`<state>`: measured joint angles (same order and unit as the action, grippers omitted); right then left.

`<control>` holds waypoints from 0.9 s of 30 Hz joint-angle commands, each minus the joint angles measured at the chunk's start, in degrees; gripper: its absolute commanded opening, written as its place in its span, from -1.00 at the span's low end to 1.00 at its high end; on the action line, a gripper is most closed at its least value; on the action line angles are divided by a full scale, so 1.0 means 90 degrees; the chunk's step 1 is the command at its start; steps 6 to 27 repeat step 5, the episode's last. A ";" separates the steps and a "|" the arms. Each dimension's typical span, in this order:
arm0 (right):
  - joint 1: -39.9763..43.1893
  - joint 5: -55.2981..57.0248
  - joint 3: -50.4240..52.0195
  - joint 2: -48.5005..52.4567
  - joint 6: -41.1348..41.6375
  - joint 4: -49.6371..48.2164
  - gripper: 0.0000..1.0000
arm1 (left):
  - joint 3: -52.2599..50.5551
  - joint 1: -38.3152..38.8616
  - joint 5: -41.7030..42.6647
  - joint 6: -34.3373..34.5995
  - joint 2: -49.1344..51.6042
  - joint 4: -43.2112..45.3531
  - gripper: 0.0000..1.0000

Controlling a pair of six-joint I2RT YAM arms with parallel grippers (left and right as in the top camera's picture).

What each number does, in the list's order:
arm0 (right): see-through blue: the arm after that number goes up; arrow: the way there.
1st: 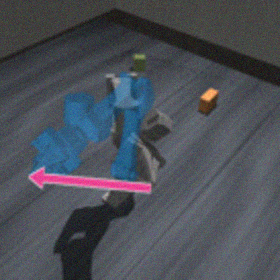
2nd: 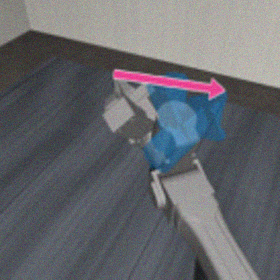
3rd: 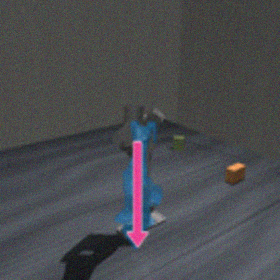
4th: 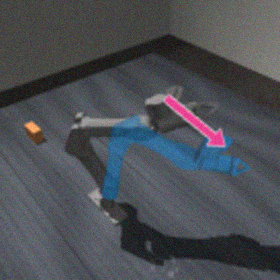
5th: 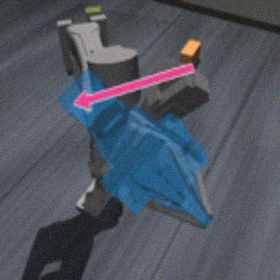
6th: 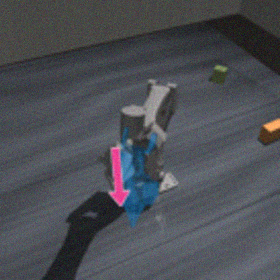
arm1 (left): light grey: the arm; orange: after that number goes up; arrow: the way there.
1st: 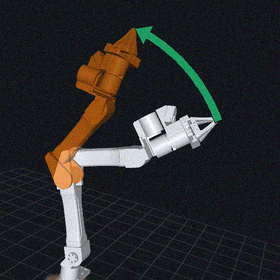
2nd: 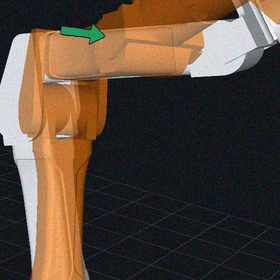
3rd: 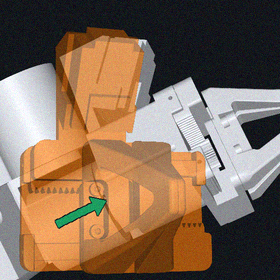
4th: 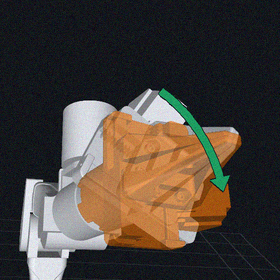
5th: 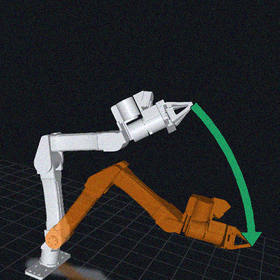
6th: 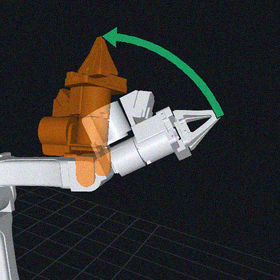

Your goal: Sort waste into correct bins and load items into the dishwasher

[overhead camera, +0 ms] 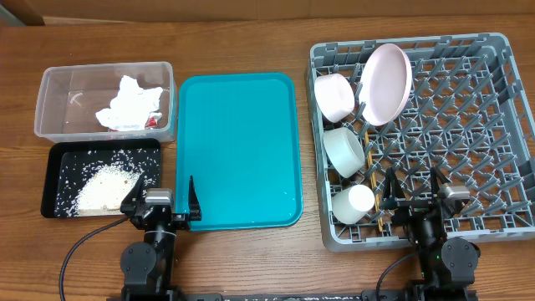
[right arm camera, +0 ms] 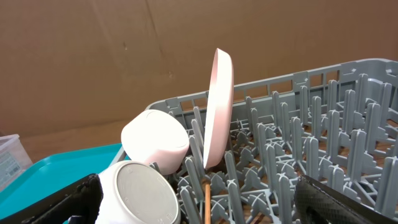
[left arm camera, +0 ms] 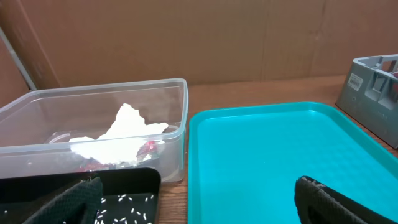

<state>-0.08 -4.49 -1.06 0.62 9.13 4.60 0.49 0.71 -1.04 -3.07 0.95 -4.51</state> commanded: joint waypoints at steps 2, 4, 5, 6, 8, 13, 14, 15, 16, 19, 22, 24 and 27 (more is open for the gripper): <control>0.0012 -0.0015 0.0066 -0.0051 -0.0022 -0.0029 1.00 | -0.0024 -0.0036 0.0075 0.0078 -0.0078 0.0007 1.00; 0.0012 -0.0017 0.0066 -0.0051 -0.0022 -0.0029 1.00 | -0.0024 -0.0036 0.0075 0.0078 -0.0078 0.0007 1.00; 0.0012 -0.0015 0.0066 -0.0051 -0.0022 -0.0029 1.00 | -0.0024 -0.0036 0.0075 0.0078 -0.0078 0.0007 1.00; 0.0012 -0.0015 0.0066 -0.0051 -0.0022 -0.0029 1.00 | -0.0024 -0.0036 0.0075 0.0078 -0.0078 0.0007 1.00; 0.0012 -0.0015 0.0066 -0.0051 -0.0022 -0.0029 1.00 | -0.0024 -0.0036 0.0075 0.0078 -0.0078 0.0007 1.00; 0.0012 -0.0015 0.0066 -0.0051 -0.0022 -0.0029 1.00 | -0.0024 -0.0036 0.0075 0.0078 -0.0078 0.0007 1.00; 0.0012 -0.0015 0.0066 -0.0051 -0.0022 -0.0029 1.00 | -0.0024 -0.0036 0.0075 0.0078 -0.0078 0.0007 1.00; 0.0012 -0.0015 0.0066 -0.0051 -0.0022 -0.0029 1.00 | -0.0024 -0.0036 0.0075 0.0078 -0.0078 0.0007 1.00; 0.0012 -0.0015 0.0066 -0.0051 -0.0022 -0.0029 1.00 | -0.0024 -0.0036 0.0075 0.0078 -0.0078 0.0007 1.00; 0.0012 -0.0015 0.0066 -0.0051 -0.0022 -0.0029 1.00 | -0.0024 -0.0036 0.0075 0.0078 -0.0078 0.0007 1.00; 0.0012 -0.0015 0.0066 -0.0051 -0.0022 -0.0029 1.00 | -0.0024 -0.0036 0.0075 0.0078 -0.0078 0.0007 1.00; 0.0012 -0.0015 0.0066 -0.0051 -0.0022 -0.0029 1.00 | -0.0024 -0.0036 0.0075 0.0078 -0.0078 0.0007 1.00; 0.0012 -0.0015 0.0066 -0.0051 -0.0022 -0.0029 1.00 | -0.0024 -0.0036 0.0075 0.0078 -0.0078 0.0007 1.00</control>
